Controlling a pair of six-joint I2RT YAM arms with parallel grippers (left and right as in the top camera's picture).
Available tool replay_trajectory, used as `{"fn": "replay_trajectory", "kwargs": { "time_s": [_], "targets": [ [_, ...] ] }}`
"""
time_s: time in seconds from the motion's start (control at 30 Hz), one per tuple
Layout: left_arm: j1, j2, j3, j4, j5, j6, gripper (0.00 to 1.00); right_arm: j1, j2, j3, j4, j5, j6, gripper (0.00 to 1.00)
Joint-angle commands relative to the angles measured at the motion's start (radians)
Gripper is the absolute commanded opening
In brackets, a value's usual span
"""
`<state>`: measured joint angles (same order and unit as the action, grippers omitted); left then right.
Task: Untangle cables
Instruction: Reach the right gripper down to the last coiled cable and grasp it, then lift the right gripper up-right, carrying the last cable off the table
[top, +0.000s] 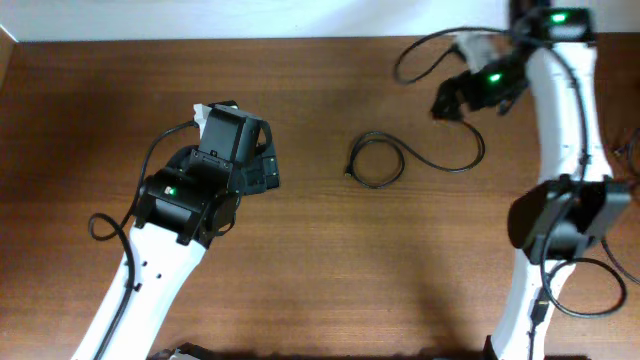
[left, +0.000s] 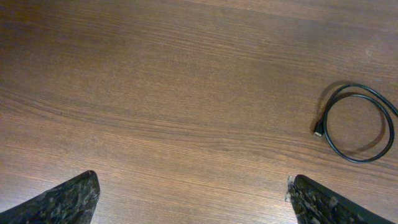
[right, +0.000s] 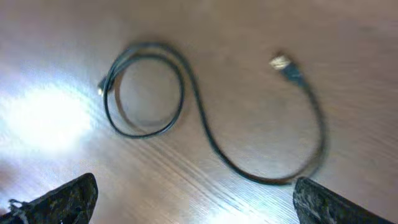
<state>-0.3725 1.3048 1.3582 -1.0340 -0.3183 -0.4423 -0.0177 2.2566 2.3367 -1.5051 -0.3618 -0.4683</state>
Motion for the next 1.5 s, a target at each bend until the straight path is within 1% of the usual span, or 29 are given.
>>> {"fn": "replay_trajectory", "kwargs": {
  "time_s": [0.0, 0.03, 0.1, 0.13, 0.17, 0.23, 0.27, 0.33, 0.43, 0.47, 0.5, 0.53, 0.57, 0.63, 0.67, 0.7, 0.73, 0.8, 0.9, 1.0, 1.13, 1.2, 1.23, 1.27, 1.3, 1.33, 1.37, 1.4, 1.47],
  "targets": [
    [0.005, -0.013, 0.004, 0.0, 0.0, -0.012, 0.99, 0.078, -0.01, -0.175, 0.123, 0.064, -0.033, 0.99],
    [0.005, -0.013, 0.004, 0.0, 0.0, -0.012, 0.99, 0.111, -0.01, -0.247, 0.208, 0.064, -0.033, 0.99],
    [0.005, -0.013, 0.004, 0.0, 0.0, -0.012, 0.99, 0.158, -0.01, -0.323, 0.328, 0.08, -0.032, 0.99],
    [0.005, -0.013, 0.004, 0.0, 0.0, -0.013, 0.99, 0.179, -0.01, -0.353, 0.373, 0.121, -0.033, 0.99],
    [0.005, -0.013, 0.004, 0.0, 0.0, -0.012, 0.99, 0.201, -0.01, -0.385, 0.415, 0.159, -0.033, 0.95],
    [0.005, -0.013, 0.004, 0.0, 0.0, -0.012, 0.99, 0.241, -0.01, -0.459, 0.515, 0.222, -0.037, 0.95],
    [0.005, -0.013, 0.004, 0.0, 0.0, -0.013, 0.99, 0.253, -0.009, -0.51, 0.573, 0.22, -0.06, 0.95],
    [0.005, -0.013, 0.004, 0.0, 0.0, -0.012, 0.99, 0.256, -0.009, -0.567, 0.641, 0.221, -0.059, 0.93],
    [0.005, -0.013, 0.004, 0.0, 0.0, -0.012, 0.99, 0.253, -0.009, -0.621, 0.687, 0.22, -0.059, 0.91],
    [0.005, -0.013, 0.004, 0.0, 0.0, -0.012, 0.99, 0.253, -0.009, -0.639, 0.705, 0.22, -0.059, 0.85],
    [0.005, -0.013, 0.004, 0.0, 0.0, -0.012, 0.99, 0.253, -0.005, -0.646, 0.71, 0.22, -0.059, 0.73],
    [0.005, -0.013, 0.004, 0.0, 0.0, -0.012, 0.99, 0.253, -0.004, -0.646, 0.71, 0.22, -0.059, 0.66],
    [0.005, -0.013, 0.004, 0.0, 0.0, -0.012, 0.99, 0.253, -0.004, -0.646, 0.711, 0.221, -0.059, 0.53],
    [0.005, -0.013, 0.004, 0.0, 0.0, -0.013, 0.99, 0.252, -0.003, -0.646, 0.713, 0.229, -0.059, 0.46],
    [0.005, -0.013, 0.004, 0.0, 0.0, -0.012, 0.99, 0.252, 0.001, -0.646, 0.718, 0.246, -0.059, 0.37],
    [0.005, -0.013, 0.004, 0.0, 0.0, -0.012, 0.99, 0.252, 0.01, -0.646, 0.72, 0.253, -0.058, 0.34],
    [0.005, -0.013, 0.004, 0.0, 0.0, -0.012, 0.99, 0.252, 0.023, -0.646, 0.726, 0.288, -0.058, 0.25],
    [0.005, -0.013, 0.004, 0.0, 0.0, -0.013, 0.99, 0.247, 0.03, -0.646, 0.749, 0.341, -0.058, 0.16],
    [0.005, -0.013, 0.004, 0.0, 0.0, -0.012, 0.99, 0.188, 0.03, -0.646, 0.796, 0.348, -0.033, 0.11],
    [0.005, -0.013, 0.004, 0.0, 0.0, -0.013, 0.99, 0.049, 0.031, -0.646, 0.806, 0.348, -0.025, 0.11],
    [0.005, -0.013, 0.004, 0.0, 0.0, -0.013, 0.99, -0.259, 0.031, -0.646, 0.822, 0.348, -0.009, 0.11],
    [0.005, -0.013, 0.004, 0.0, 0.0, -0.013, 0.99, -0.429, 0.031, -0.646, 0.854, 0.347, 0.096, 0.11],
    [0.005, -0.013, 0.004, 0.0, 0.0, -0.012, 0.99, -0.472, 0.031, -0.646, 0.866, 0.344, 0.134, 0.15],
    [0.005, -0.013, 0.004, 0.0, 0.0, -0.012, 0.99, -0.543, 0.031, -0.646, 0.878, 0.303, 0.198, 0.15],
    [0.005, -0.013, 0.004, 0.0, 0.0, -0.012, 0.99, -0.583, 0.031, -0.646, 0.878, 0.238, 0.227, 0.15],
    [0.005, -0.013, 0.004, 0.0, 0.0, -0.012, 0.99, -0.614, 0.03, -0.639, 0.88, 0.098, 0.227, 0.18],
    [0.005, -0.013, 0.004, 0.0, 0.0, -0.013, 0.99, -0.619, 0.027, -0.624, 0.869, 0.045, 0.228, 0.18],
    [0.005, -0.013, 0.004, 0.0, 0.0, -0.012, 0.99, -0.617, 0.021, -0.592, 0.839, 0.012, 0.227, 0.27],
    [0.005, -0.013, 0.004, 0.0, 0.0, -0.013, 0.99, -0.576, -0.04, -0.449, 0.713, -0.009, 0.234, 0.71]
  ]
}}
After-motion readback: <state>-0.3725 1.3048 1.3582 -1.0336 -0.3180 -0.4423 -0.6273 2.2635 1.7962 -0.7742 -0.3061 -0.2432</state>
